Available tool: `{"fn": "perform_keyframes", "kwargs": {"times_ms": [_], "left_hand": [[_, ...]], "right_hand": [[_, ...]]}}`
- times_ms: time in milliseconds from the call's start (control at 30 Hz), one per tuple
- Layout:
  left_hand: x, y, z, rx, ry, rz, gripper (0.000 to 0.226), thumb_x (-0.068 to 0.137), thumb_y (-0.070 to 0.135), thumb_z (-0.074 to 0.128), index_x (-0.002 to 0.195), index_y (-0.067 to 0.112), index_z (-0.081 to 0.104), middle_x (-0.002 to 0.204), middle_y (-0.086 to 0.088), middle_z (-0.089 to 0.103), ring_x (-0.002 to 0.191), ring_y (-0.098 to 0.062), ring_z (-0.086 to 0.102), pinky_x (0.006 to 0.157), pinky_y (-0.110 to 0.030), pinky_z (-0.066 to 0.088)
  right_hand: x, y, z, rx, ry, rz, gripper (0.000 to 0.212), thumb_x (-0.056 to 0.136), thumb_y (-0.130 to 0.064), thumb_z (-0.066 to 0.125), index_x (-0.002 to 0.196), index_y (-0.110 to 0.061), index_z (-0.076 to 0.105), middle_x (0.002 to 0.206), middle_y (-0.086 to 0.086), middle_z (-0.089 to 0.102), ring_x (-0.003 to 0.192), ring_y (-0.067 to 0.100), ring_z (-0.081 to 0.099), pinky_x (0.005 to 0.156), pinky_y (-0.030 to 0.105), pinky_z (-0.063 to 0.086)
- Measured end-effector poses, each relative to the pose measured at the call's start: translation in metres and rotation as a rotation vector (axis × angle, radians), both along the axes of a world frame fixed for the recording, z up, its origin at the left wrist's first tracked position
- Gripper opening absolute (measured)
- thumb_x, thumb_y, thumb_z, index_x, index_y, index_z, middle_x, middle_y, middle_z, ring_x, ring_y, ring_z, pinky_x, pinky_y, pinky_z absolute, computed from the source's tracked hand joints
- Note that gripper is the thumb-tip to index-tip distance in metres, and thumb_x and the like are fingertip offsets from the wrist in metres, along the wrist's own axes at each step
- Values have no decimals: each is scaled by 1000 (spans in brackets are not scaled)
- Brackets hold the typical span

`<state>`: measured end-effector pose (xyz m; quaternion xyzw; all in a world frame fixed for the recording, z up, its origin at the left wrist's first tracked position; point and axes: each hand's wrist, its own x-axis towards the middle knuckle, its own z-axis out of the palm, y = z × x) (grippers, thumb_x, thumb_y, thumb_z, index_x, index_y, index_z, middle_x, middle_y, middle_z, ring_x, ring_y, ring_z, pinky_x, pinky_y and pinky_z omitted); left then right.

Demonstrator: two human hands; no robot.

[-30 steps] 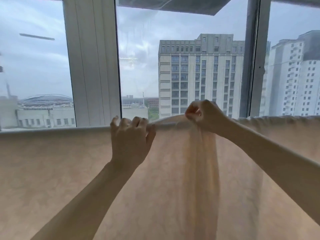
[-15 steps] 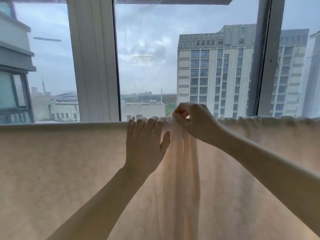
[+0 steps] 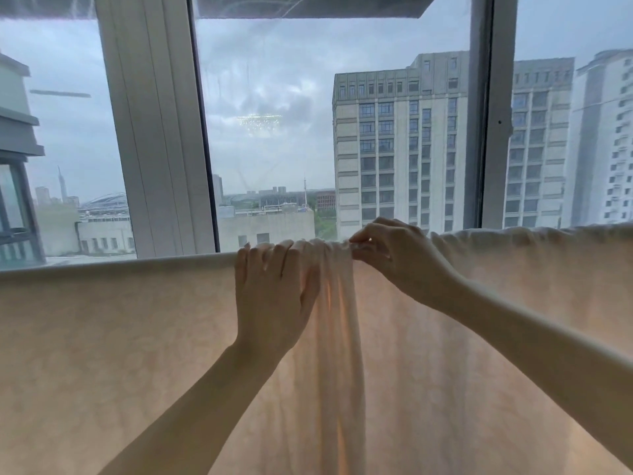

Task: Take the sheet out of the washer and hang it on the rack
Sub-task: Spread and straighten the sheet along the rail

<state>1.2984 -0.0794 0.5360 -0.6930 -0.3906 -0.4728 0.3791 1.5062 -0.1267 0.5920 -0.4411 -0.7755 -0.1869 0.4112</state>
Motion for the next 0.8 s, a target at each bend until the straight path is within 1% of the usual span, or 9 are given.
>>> {"fn": "perform_keyframes", "kwargs": {"times_ms": [133,267,400,500,567,600,667,733,800], "left_hand": [[-5,2,-1,8,18,11,40,98,42,38,116,14,60,113,-4,61,101,-29,52,98,-46,35],[-4,2,0,42,18,9,40,99,43,38,112,14,62,108,-5,62,96,-29,52,90,-44,37],[-4,8,0,32,-2,-2,39,99,43,39,112,13,61,106,-5,61,96,-30,51,89,-45,37],[-2,13,-1,49,8,-18,38,98,41,40,114,13,60,108,-6,60,96,-31,51,89,-46,37],[2,15,-2,57,-11,-30,37,98,41,41,113,13,60,107,-7,61,96,-32,51,89,-47,38],[4,16,-2,56,-28,-29,37,97,41,42,112,13,60,106,-7,61,96,-32,52,89,-47,38],[6,18,-2,48,-47,-26,36,97,42,42,112,14,60,106,-6,61,96,-33,52,90,-48,37],[6,20,-3,49,-47,-24,36,97,42,42,112,14,60,106,-5,61,96,-33,52,91,-48,36],[4,21,-3,68,-43,-18,37,98,42,41,111,14,60,105,-6,60,95,-33,51,90,-48,35]], "right_hand": [[-4,3,-1,58,50,-15,16,92,-28,61,99,-18,71,92,-12,64,84,8,60,76,33,53],[-2,11,10,63,95,-116,15,95,-19,57,91,-11,69,89,-2,65,80,13,59,77,35,52],[41,10,27,55,275,-364,20,98,-12,50,87,-2,64,88,7,64,84,23,61,80,35,49],[78,-4,31,-52,222,-613,24,98,-16,48,92,-2,66,90,14,68,86,31,64,79,43,53],[84,-10,31,-43,117,-675,18,96,-14,52,96,-6,68,92,12,70,90,30,64,81,41,54],[79,-12,31,-15,74,-636,15,93,-11,55,99,-8,69,96,10,70,95,28,62,83,37,52],[58,-13,31,1,-2,-471,20,90,-7,60,106,-13,68,105,3,68,102,19,56,85,25,44],[33,-10,27,-76,-51,-277,23,91,-15,62,114,-19,65,114,-4,65,105,9,53,84,17,38],[9,-3,18,-157,-117,-140,29,91,-29,64,119,-22,63,118,-6,63,102,5,54,86,19,41]]}}
